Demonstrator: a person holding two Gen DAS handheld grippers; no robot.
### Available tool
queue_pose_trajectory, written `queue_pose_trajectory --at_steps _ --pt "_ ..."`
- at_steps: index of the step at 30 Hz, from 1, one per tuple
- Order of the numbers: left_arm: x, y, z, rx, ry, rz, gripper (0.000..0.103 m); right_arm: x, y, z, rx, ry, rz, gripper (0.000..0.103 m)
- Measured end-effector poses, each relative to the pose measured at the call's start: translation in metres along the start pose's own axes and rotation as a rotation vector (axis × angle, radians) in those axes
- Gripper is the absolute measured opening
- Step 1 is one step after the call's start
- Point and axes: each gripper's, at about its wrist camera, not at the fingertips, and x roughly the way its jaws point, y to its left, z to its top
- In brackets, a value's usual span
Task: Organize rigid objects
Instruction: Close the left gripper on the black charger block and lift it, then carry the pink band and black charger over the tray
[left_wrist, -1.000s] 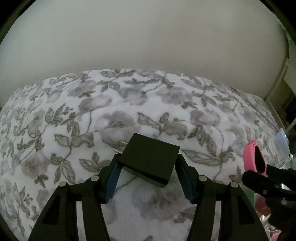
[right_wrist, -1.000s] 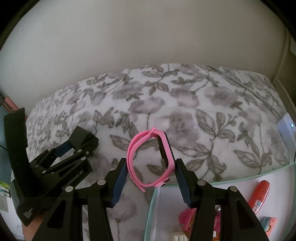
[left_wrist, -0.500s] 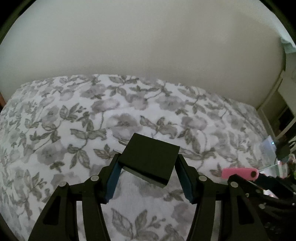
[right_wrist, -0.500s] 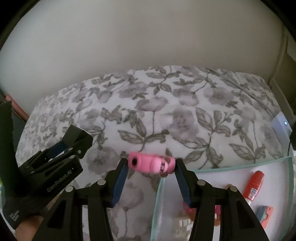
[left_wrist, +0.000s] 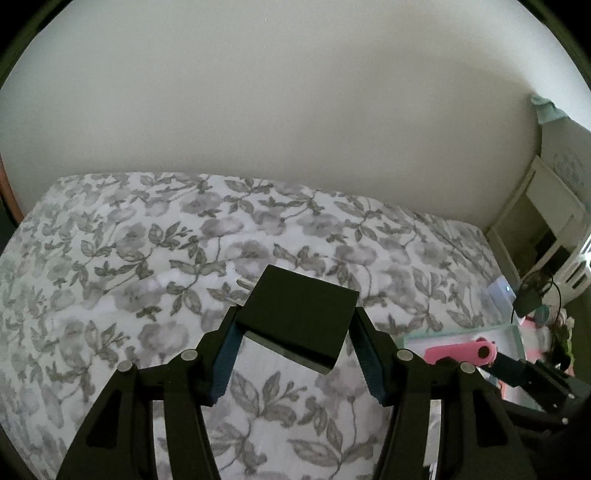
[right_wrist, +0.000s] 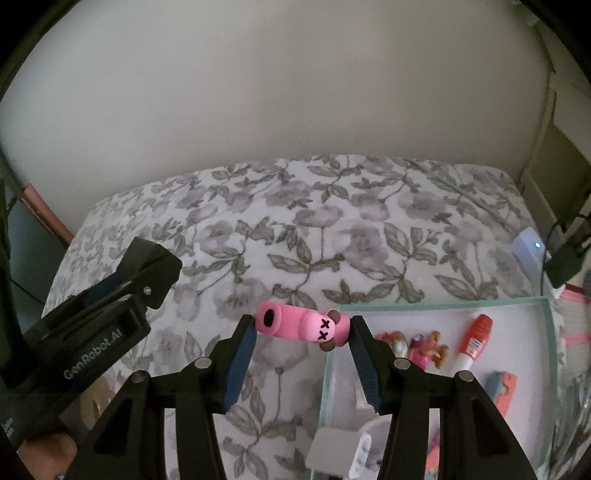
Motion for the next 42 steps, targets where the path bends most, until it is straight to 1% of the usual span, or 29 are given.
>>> queue_pose_trajectory --at_steps 8,11,16,24,34,38,42 --pt "-0.025 -0.007 -0.028 0.01 0.011 -0.006 0.06 -0.022 -0.002 -0.029 0.007 0.012 0.008 0.055" --pt "-0.04 -0.012 -0.036 0.011 -0.004 -0.019 0.06 -0.03 -0.004 -0.038 0.014 0.007 0.008 0.055" --pt "-0.059 -0.026 -0.048 0.041 -0.028 -0.036 0.06 -0.049 -0.008 -0.053 0.02 -0.013 0.004 0.055" --pt "-0.073 -0.04 -0.066 0.052 -0.025 -0.061 0.06 -0.062 -0.022 -0.076 0.045 -0.005 -0.01 0.055" --pt "-0.08 -0.071 -0.083 0.117 -0.023 -0.062 0.06 -0.06 -0.047 -0.092 0.098 0.032 -0.035 0.055" --pt "-0.076 -0.086 -0.087 0.171 -0.021 -0.052 0.06 -0.051 -0.063 -0.094 0.131 0.059 -0.065 0.055" --pt "-0.07 -0.098 -0.092 0.2 0.0 -0.054 0.06 -0.037 -0.087 -0.099 0.188 0.103 -0.086 0.055"
